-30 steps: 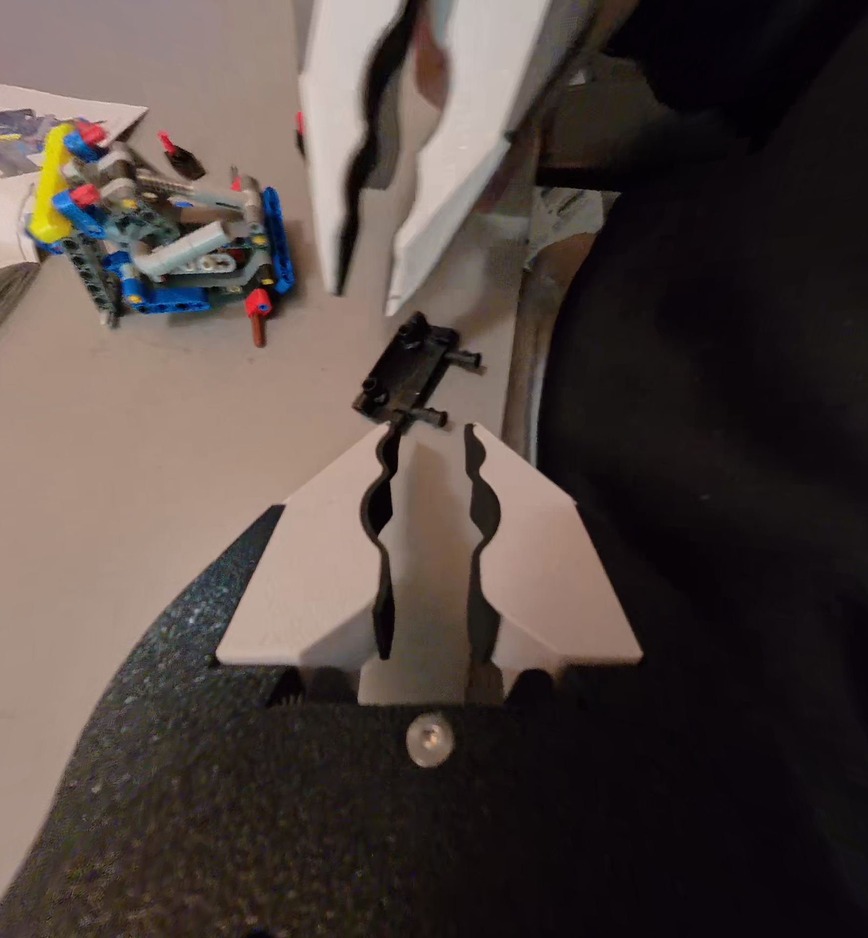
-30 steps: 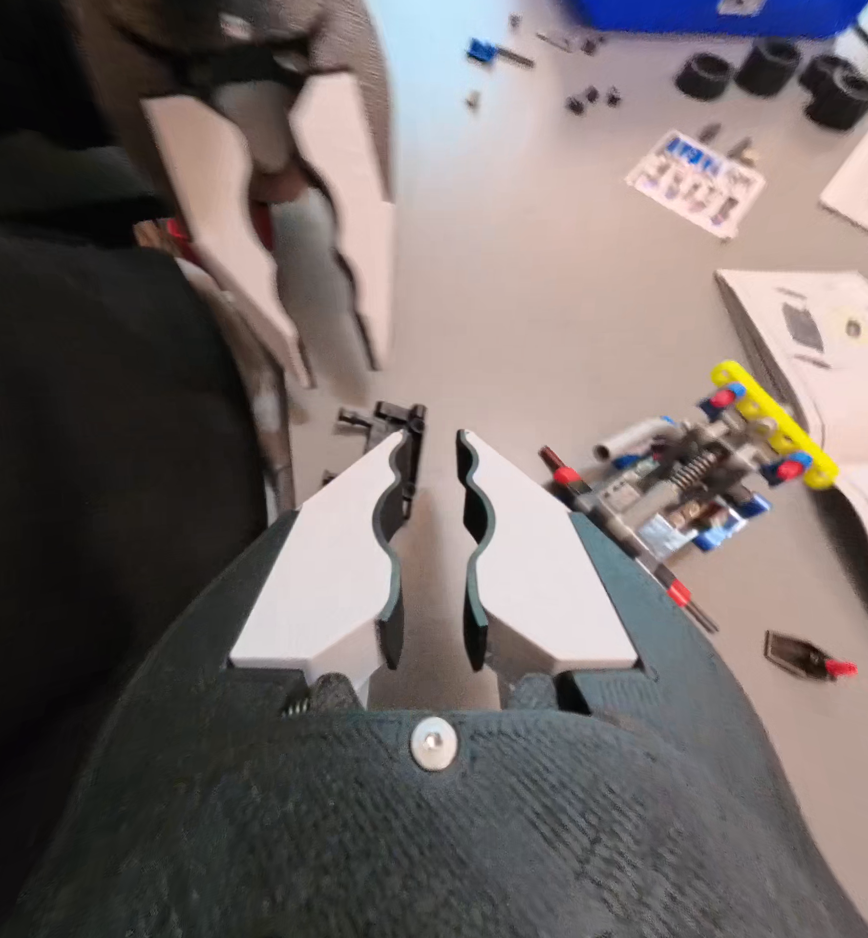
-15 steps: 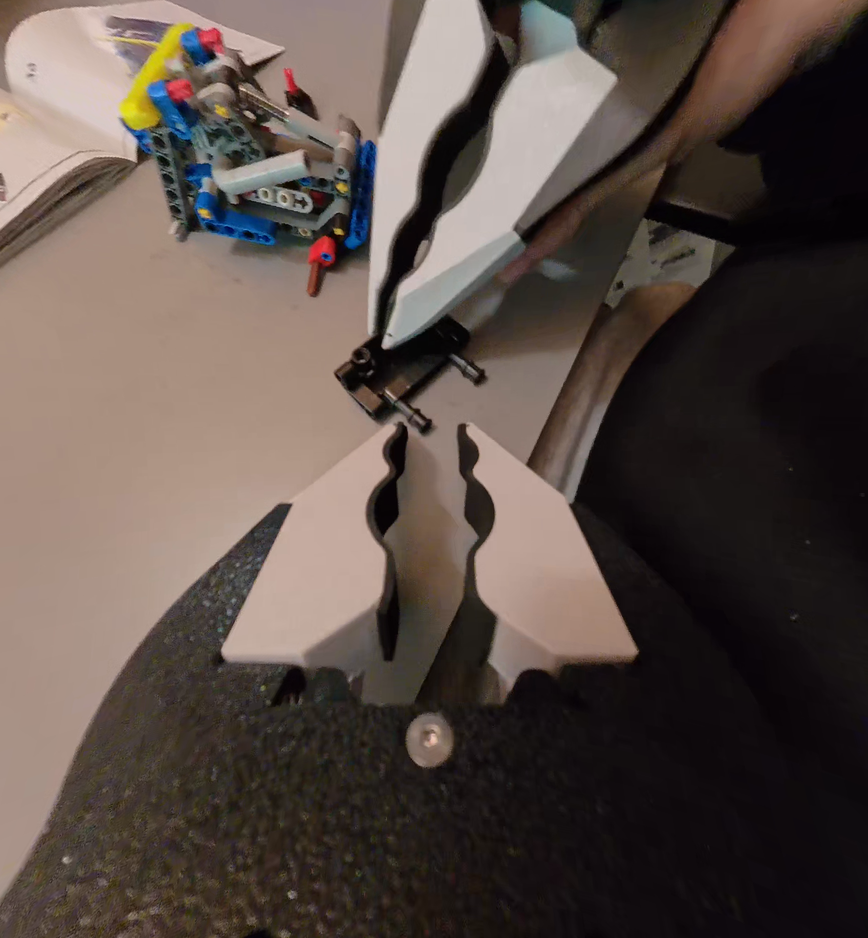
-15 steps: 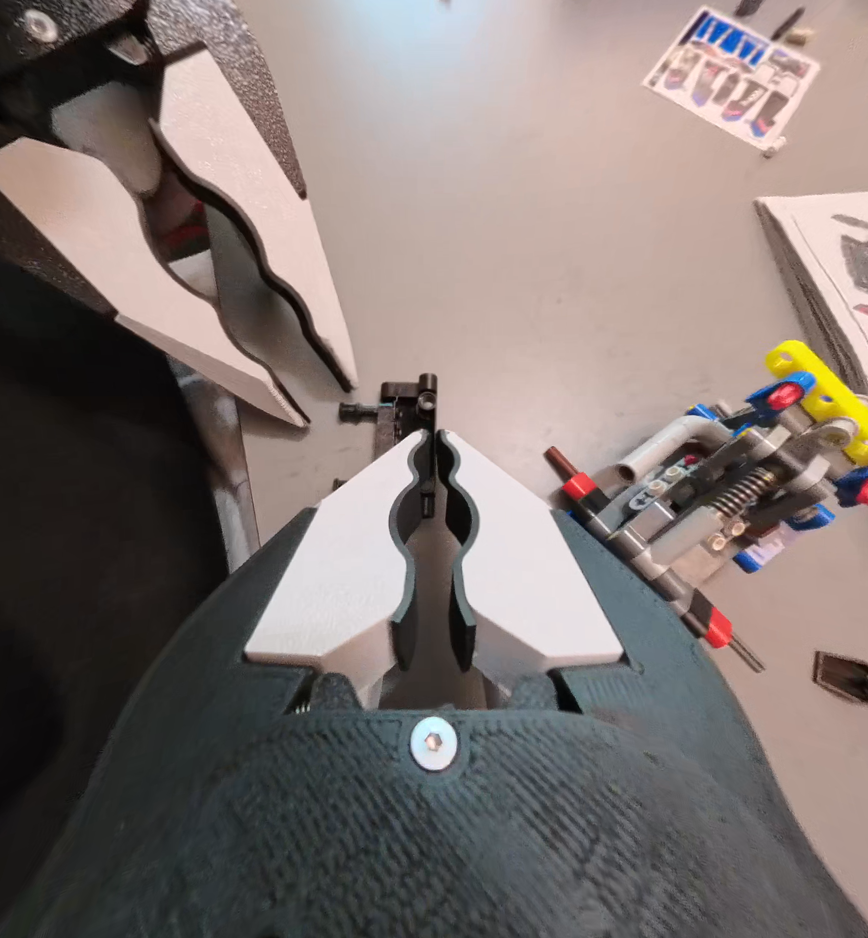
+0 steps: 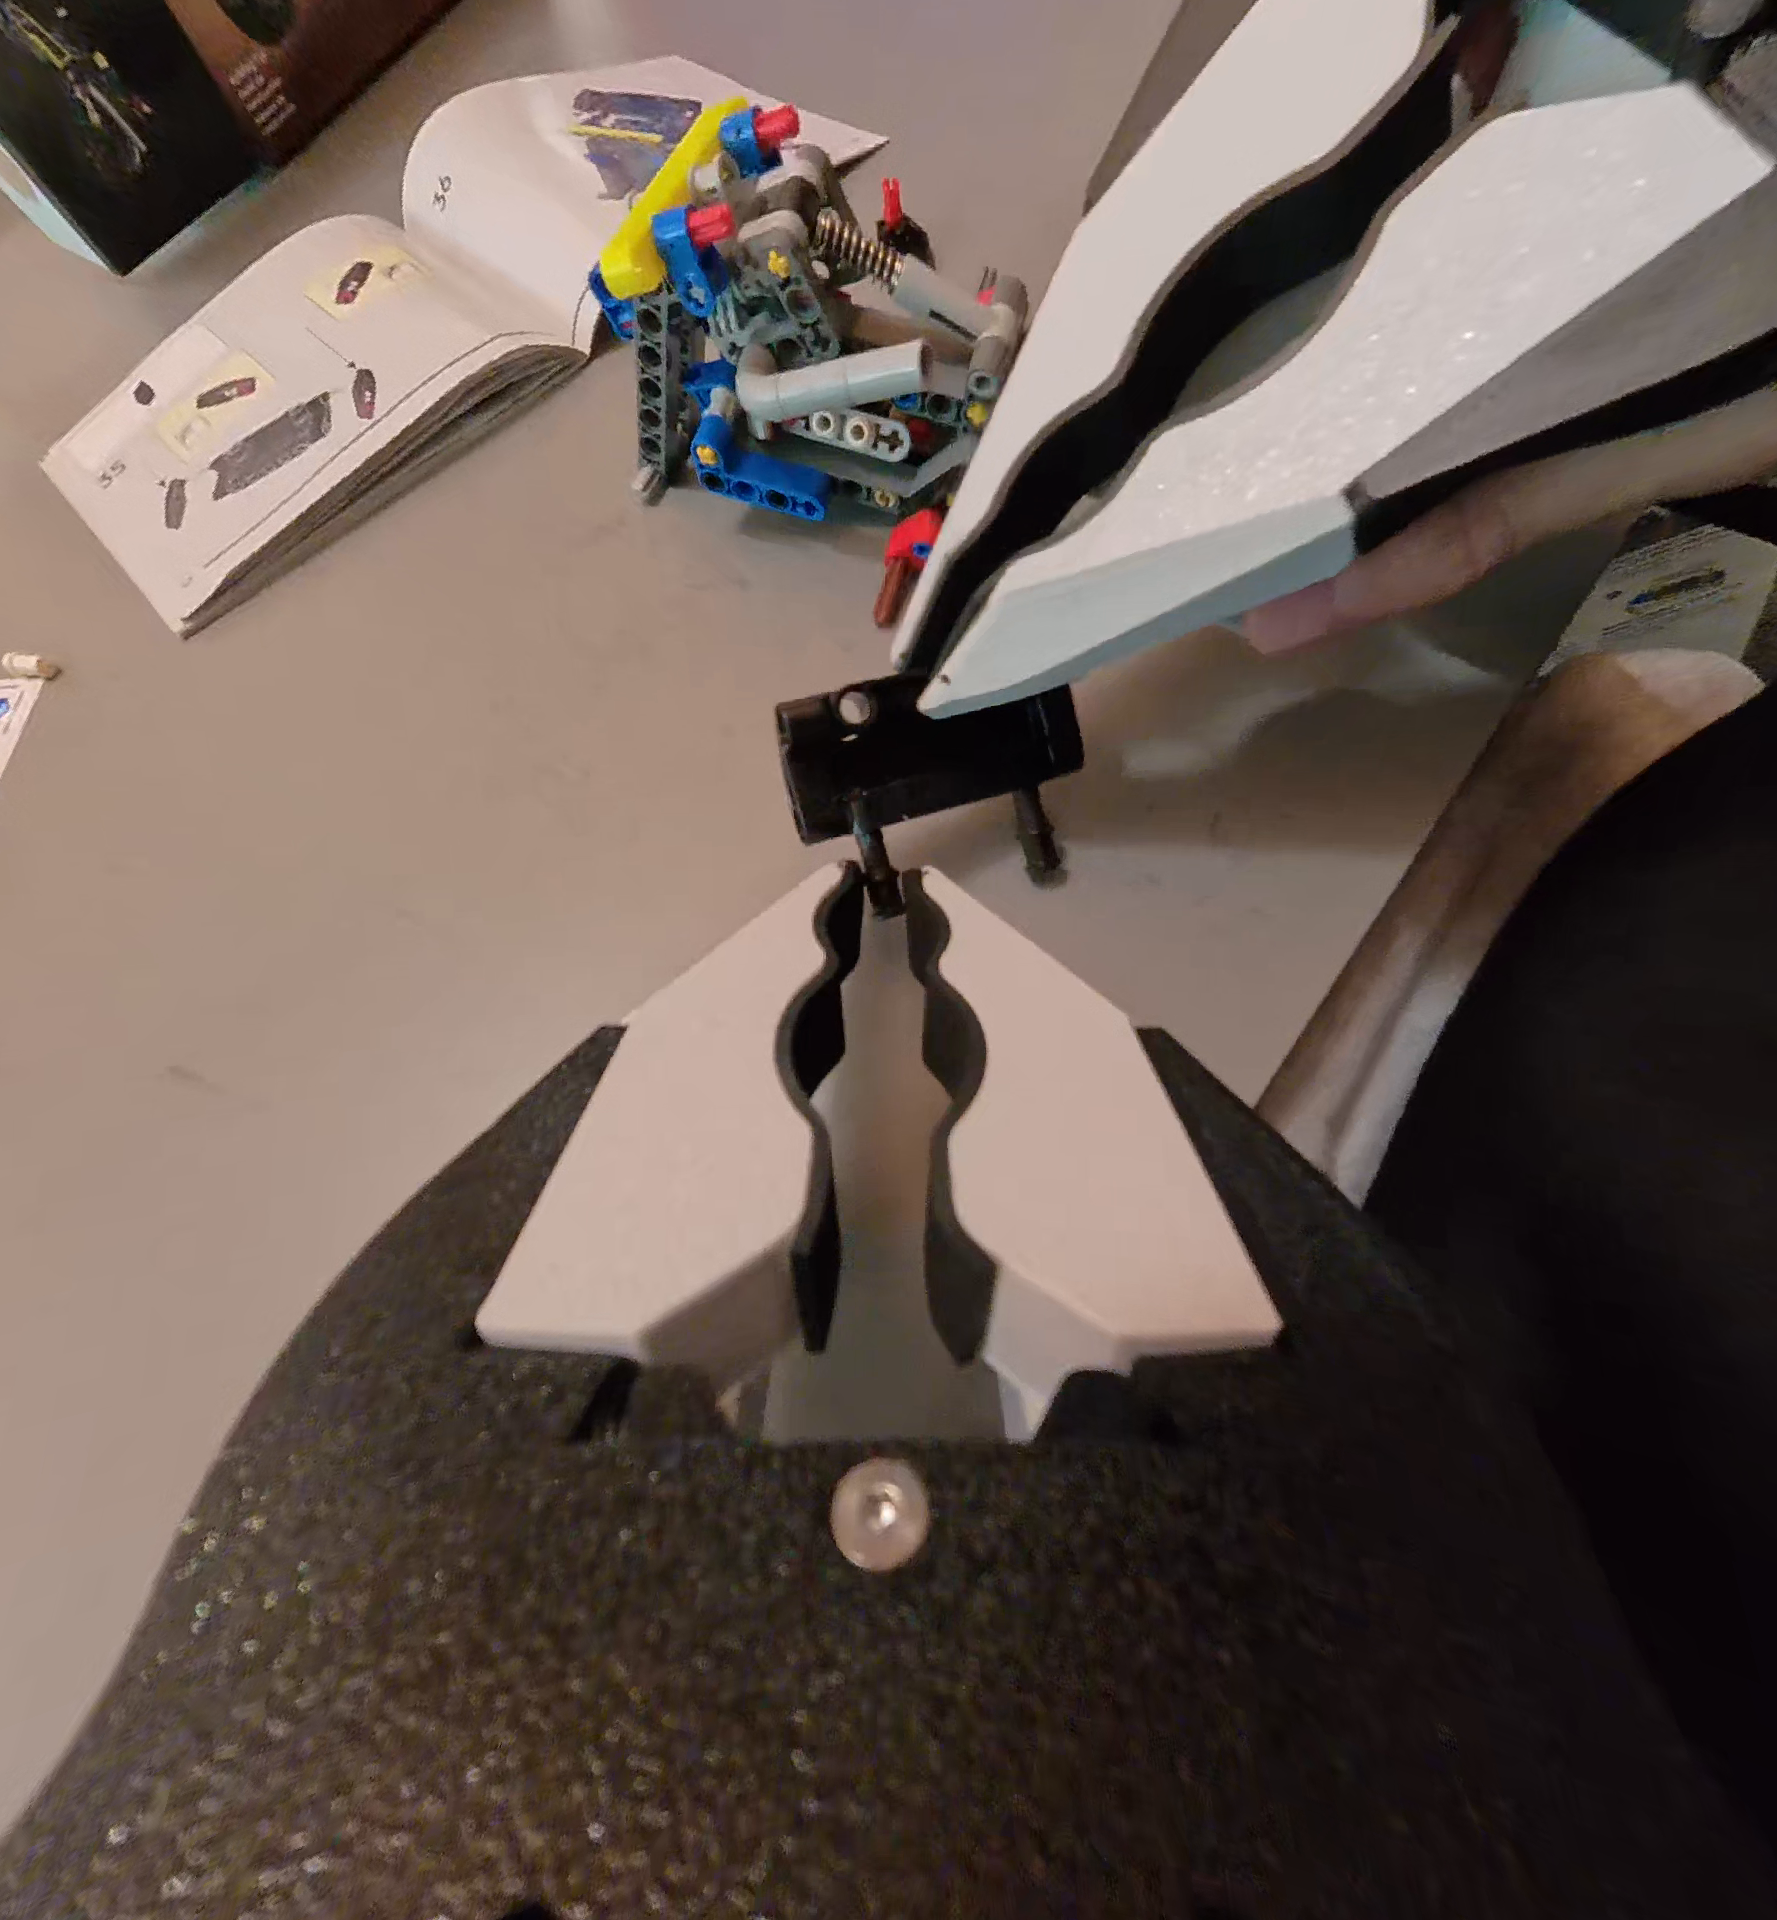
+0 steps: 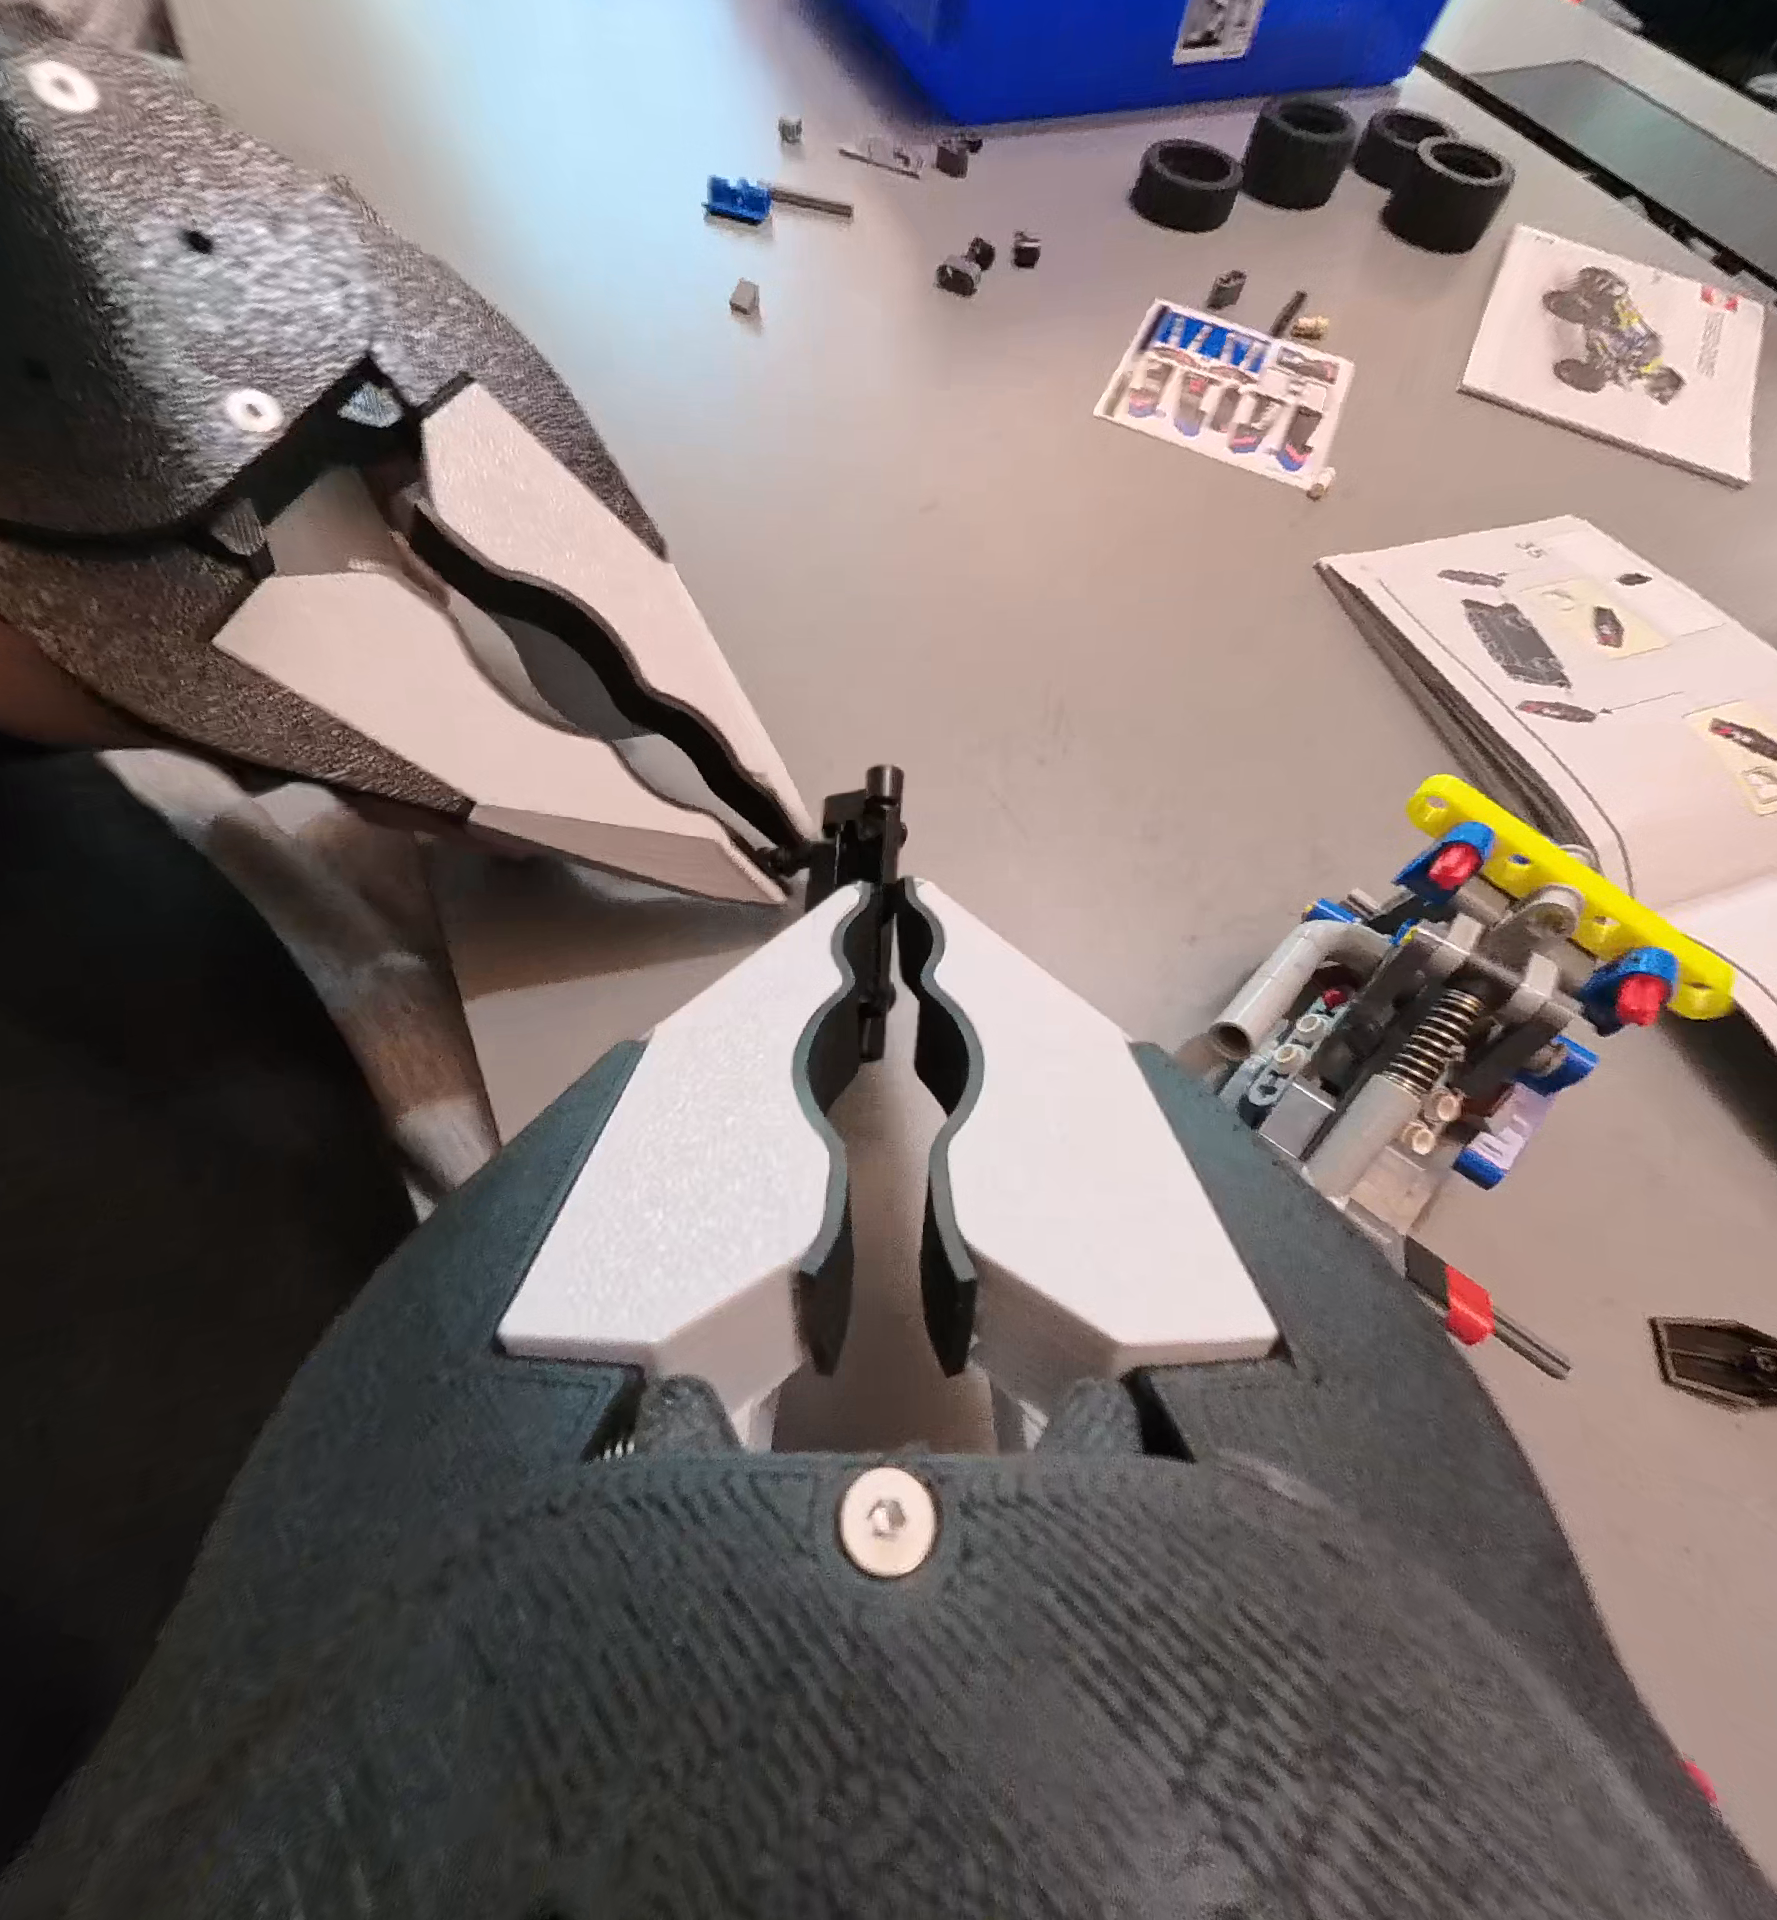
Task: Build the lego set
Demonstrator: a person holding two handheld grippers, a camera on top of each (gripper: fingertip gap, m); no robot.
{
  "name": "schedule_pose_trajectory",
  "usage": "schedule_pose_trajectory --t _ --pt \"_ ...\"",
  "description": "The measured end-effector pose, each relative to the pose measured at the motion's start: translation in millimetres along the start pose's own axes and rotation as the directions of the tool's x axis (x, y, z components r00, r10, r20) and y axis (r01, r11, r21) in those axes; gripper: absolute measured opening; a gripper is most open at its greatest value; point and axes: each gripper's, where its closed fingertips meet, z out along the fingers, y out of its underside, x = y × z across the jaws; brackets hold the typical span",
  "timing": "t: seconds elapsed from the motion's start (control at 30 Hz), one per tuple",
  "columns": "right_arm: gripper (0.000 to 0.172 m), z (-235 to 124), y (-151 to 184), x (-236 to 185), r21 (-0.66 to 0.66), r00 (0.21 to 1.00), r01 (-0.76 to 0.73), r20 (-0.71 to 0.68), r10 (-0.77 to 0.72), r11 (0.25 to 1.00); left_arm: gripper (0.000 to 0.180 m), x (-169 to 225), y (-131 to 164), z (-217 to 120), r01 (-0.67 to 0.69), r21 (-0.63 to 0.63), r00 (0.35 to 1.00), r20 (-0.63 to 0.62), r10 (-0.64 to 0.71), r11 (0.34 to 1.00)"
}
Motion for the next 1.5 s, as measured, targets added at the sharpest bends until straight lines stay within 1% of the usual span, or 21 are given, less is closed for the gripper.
schedule_pose_trajectory --t 0.1,0.2,0.27,0.33,0.4,0.47,0.53,0.6,0.67,0.7,0.73,0.8,0.87,0.9,0.93,1.07,1.13,1.27,1.33,1.43,1.5 --pt "0.002 -1.0 -3.2 -5.5 0.021 0.997 -0.022 0.080 0.020 1.000 0.005 -0.4 0.8 -0.4 -0.014 -0.019 1.000 -0.010 0.014 1.000" --pt "0.017 7.6 15.0 -8.7 -0.120 0.979 -0.097 0.165 0.117 0.988 0.004 -0.7 -4.3 -1.4 -0.078 -0.027 0.997 0.003 0.078 0.997" --pt "0.009 7.8 7.4 -7.6 -0.085 0.976 -0.101 0.186 0.116 0.991 0.003 -10.7 -7.3 -2.6 -0.162 -0.031 0.985 0.062 0.163 0.986" --pt "0.004 6.6 1.7 -4.0 -0.071 0.980 -0.072 0.178 0.084 0.995 0.003 -14.4 -11.3 -3.5 -0.168 -0.009 0.983 0.070 0.168 0.986" --pt "0.003 7.9 -2.0 0.6 -0.062 0.990 0.016 0.143 -0.007 0.998 0.004 -16.3 -12.6 -2.8 -0.191 0.006 0.979 0.068 0.190 0.982" --pt "0.002 9.7 -0.1 5.8 -0.099 0.988 0.118 0.107 -0.107 0.988 0.007 -11.8 -11.6 -1.5 -0.225 0.002 0.974 0.024 0.225 0.974" --pt "0.000 9.9 -3.1 7.4 -0.132 0.969 0.238 0.100 -0.226 0.962 0.020 -20.6 -1.5 -0.6 -0.252 -0.077 0.967 0.021 0.254 0.965" --pt "0.001 11.3 -5.7 13.4 -0.191 0.910 0.413 0.061 -0.410 0.890 0.030 -35.2 -2.0 -3.1 -0.272 -0.099 0.959 0.057 0.279 0.957" --pt "0.001 16.9 -9.4 15.7 -0.236 0.836 0.541 0.041 -0.547 0.808 0.033 -37.3 -12.0 -8.8 -0.296 -0.037 0.954 0.039 0.297 0.955" --pt "0.001 21.1 -9.2 13.9 -0.250 0.801 0.589 0.054 -0.597 0.768 0.034 -36.5 -16.9 -11.4 -0.294 -0.004 0.956 0.018 0.294 0.956" --pt "0.001 25.3 -11.3 12.7 -0.250 0.772 0.624 0.054 -0.633 0.740 0.030 -38.1 -19.8 -13.2 -0.286 0.017 0.958 0.007 0.286 0.958" --pt "0.001 32.7 -15.1 10.4 -0.247 0.745 0.656 0.058 -0.665 0.713 0.026 -46.3 -17.7 -12.5 -0.283 0.009 0.959 0.011 0.283 0.959" --pt "0.001 38.3 -18.0 7.2 -0.238 0.760 0.643 0.083 -0.645 0.728 0.021 -45.5 -15.7 -10.6 -0.320 0.018 0.947 -0.011 0.320 0.947" --pt "0.000 40.4 -19.3 7.2 -0.240 0.771 0.631 0.090 -0.630 0.738 0.011 -45.4 -15.5 -10.0 -0.347 0.026 0.938 -0.008 0.347 0.938" --pt "0.000 42.1 -19.5 8.9 -0.250 0.779 0.621 0.093 -0.620 0.743 0.008 -46.1 -13.9 -8.7 -0.372 0.022 0.928 -0.004 0.372 0.928" --pt "0.002 46.2 -20.6 9.7 -0.238 0.786 0.614 0.099 -0.610 0.752 0.007 -49.9 -11.8 -7.4 -0.372 0.030 0.928 -0.001 0.372 0.928" --pt "0.003 46.3 -21.4 9.2 -0.199 0.809 0.586 0.102 -0.579 0.785 0.005 -50.3 -11.3 -8.7 -0.372 0.050 0.928 -0.004 0.372 0.927" --pt "0.011 42.1 -19.8 11.9 -0.128 0.876 0.481 0.107 -0.471 0.867 0.005 -51.6 -10.8 -10.1 -0.406 0.080 0.914 0.024 0.405 0.910" --pt "0.016 39.8 -21.9 10.0 -0.085 0.920 0.387 0.109 -0.377 0.918 0.005 -51.9 -10.7 -10.6 -0.423 0.095 0.906 0.039 0.422 0.901" --pt "0.012 34.4 -22.4 13.2 -0.049 0.954 0.288 0.107 -0.281 0.957 0.005 -52.0 -9.5 -12.4 -0.444 0.112 0.896 0.037 0.443 0.889" --pt "0.016 31.5 -20.8 12.3 -0.050 0.963 0.239 0.141 -0.230 0.970 0.005 -51.8 -8.9 -13.4 -0.462 0.121 0.886 0.033 0.462 0.879"
